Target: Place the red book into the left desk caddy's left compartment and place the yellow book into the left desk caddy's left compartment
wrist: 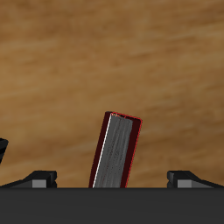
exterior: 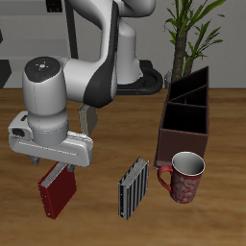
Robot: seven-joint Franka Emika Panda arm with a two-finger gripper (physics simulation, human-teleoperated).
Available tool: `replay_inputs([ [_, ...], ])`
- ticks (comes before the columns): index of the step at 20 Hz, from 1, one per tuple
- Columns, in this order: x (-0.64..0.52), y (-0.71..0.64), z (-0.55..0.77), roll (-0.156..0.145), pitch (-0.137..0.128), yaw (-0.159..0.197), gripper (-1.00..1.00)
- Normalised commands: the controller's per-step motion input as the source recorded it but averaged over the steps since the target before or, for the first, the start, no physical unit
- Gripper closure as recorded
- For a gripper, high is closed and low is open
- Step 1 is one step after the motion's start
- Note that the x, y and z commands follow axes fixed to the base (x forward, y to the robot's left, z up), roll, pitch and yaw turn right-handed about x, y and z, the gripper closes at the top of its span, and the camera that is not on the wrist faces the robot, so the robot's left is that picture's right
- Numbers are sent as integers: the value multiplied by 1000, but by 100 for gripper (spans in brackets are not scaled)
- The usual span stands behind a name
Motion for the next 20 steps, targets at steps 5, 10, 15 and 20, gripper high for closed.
replay_inputs([
  [5,16,6,-304,-1,5,-40,-100],
  [10,-19,-119,-336,-29,18,-47,-100],
  [15,-35,-75,-292,-60,6,-38,100],
  [20,-130,31,95,-16,-59,-83,100],
])
